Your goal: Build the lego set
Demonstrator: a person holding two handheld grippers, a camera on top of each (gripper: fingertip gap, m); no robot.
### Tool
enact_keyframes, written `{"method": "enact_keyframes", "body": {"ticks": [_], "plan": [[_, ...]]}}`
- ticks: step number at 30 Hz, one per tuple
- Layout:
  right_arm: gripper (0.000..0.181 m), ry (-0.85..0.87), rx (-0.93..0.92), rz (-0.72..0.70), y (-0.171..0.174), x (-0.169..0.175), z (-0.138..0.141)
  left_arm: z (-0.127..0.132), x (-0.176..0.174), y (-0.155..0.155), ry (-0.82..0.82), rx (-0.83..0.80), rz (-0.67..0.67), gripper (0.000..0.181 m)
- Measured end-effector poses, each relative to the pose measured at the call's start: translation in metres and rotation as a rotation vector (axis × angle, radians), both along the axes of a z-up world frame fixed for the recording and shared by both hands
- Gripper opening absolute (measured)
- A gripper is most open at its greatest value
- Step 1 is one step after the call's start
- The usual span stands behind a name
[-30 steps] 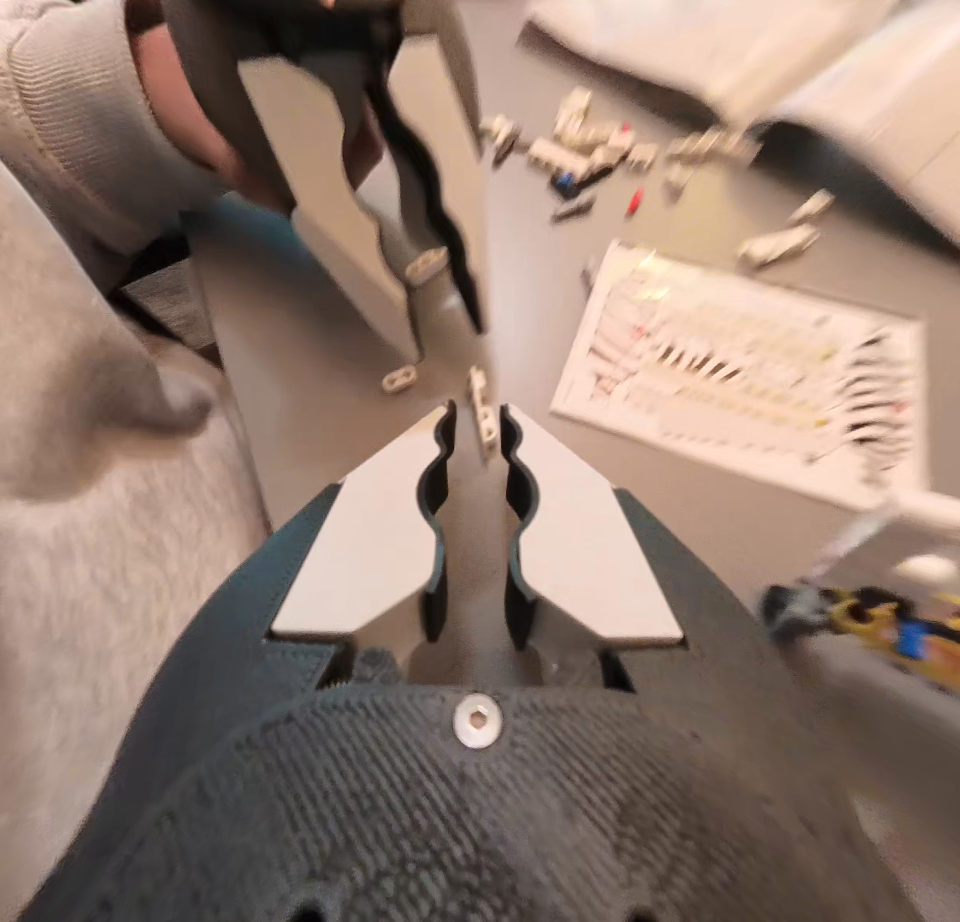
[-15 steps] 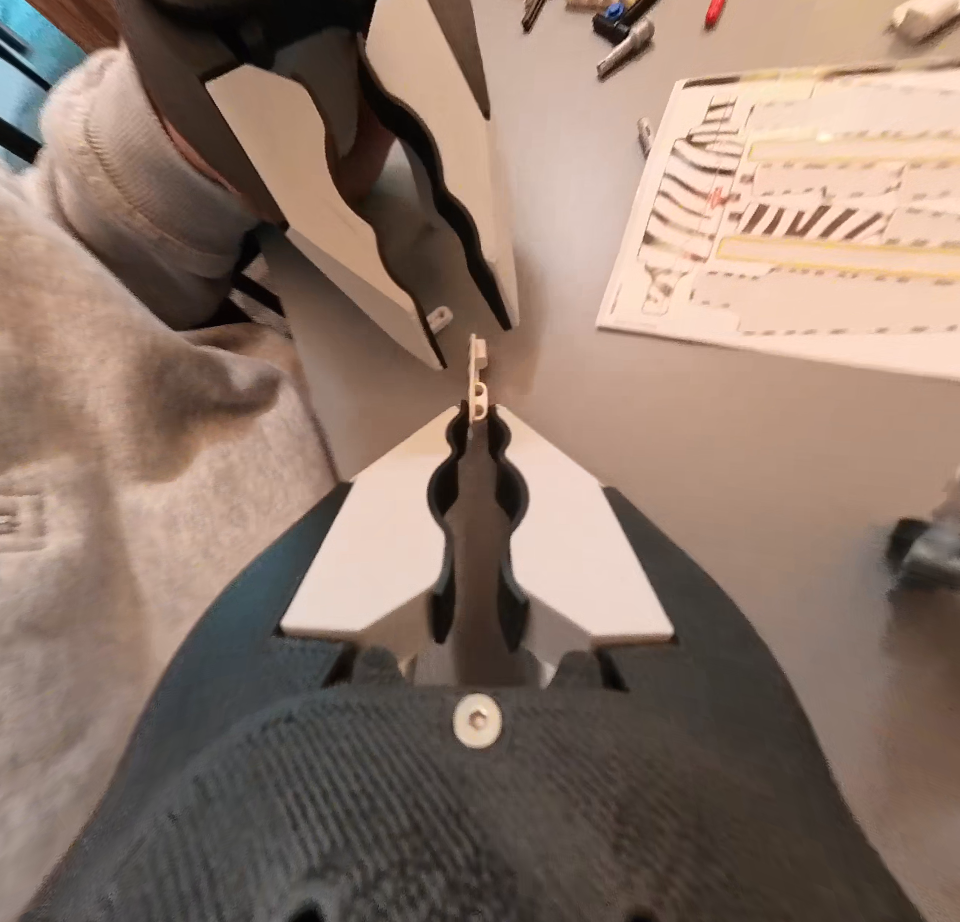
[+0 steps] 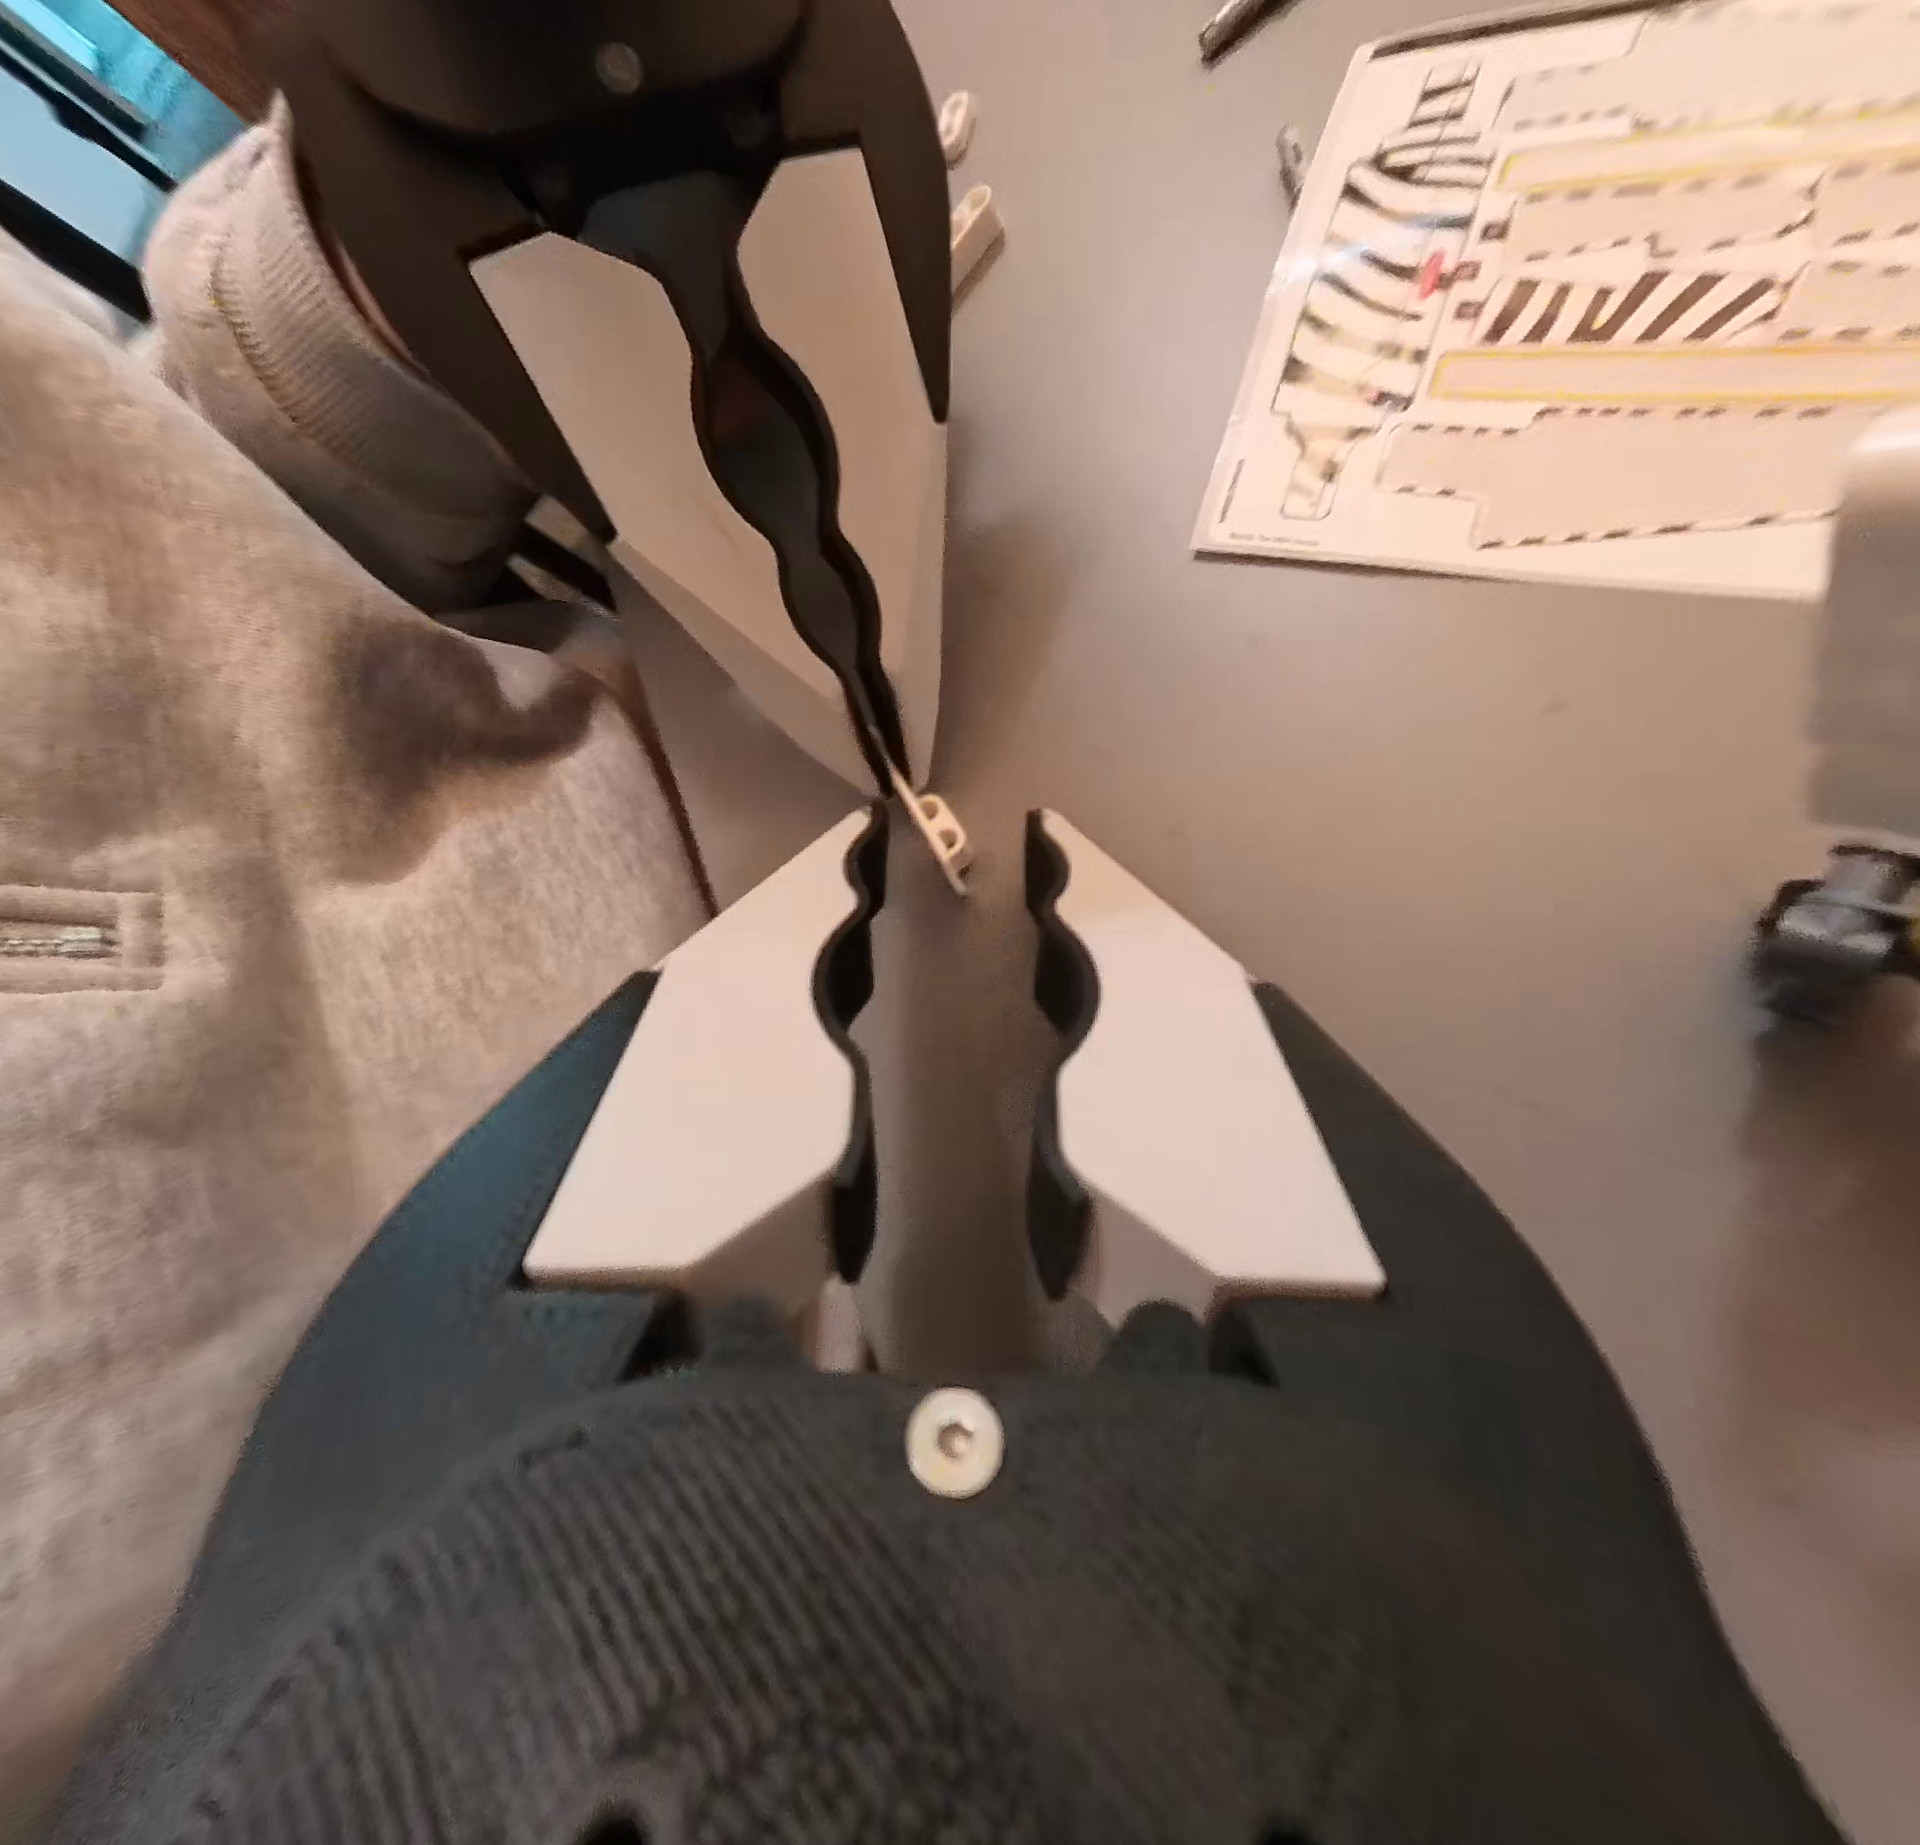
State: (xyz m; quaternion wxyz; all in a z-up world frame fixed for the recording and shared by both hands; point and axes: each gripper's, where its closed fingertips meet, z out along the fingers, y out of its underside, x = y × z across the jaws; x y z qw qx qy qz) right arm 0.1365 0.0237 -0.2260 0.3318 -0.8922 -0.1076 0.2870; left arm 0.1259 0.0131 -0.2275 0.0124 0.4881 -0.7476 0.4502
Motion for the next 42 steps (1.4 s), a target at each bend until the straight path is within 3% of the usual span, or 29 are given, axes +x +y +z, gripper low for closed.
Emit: {"method": "enact_keyframes", "body": {"ticks": [4, 9, 18, 25, 33, 38, 42], "plan": [[0.036, -0.192, 0.153, 0.015, 0.003, 0.010, 0.003, 0.001, 0.003, 0.001, 0.063, -0.102, 0.044, 0.005], [0.017, -0.324, 0.349, 0.086, 0.003, 0.005, 0.012, 0.004, 0.010, 0.011, 0.075, -0.165, 0.126, 0.015], [0.019, -0.295, 0.388, 0.260, -0.013, -0.019, 0.014, 0.007, 0.009, 0.014, 0.058, -0.160, 0.134, 0.013], [0.016, -0.502, 0.434, 0.342, -0.013, -0.026, -0.002, 0.026, -0.003, 0.016, -0.046, -0.204, 0.091, 0.015], [0.006, -0.407, 0.341, 0.354, -0.021, -0.033, -0.006, 0.015, -0.031, -0.011, -0.066, -0.087, -0.039, 0.025], [0.006, -0.192, 0.206, 0.277, -0.023, -0.033, -0.001, 0.014, -0.029, -0.015, -0.118, -0.006, -0.014, 0.028], [0.006, -0.102, 0.160, 0.264, -0.025, -0.035, 0.002, 0.002, -0.025, -0.010, -0.086, 0.086, 0.022, 0.017]]}}
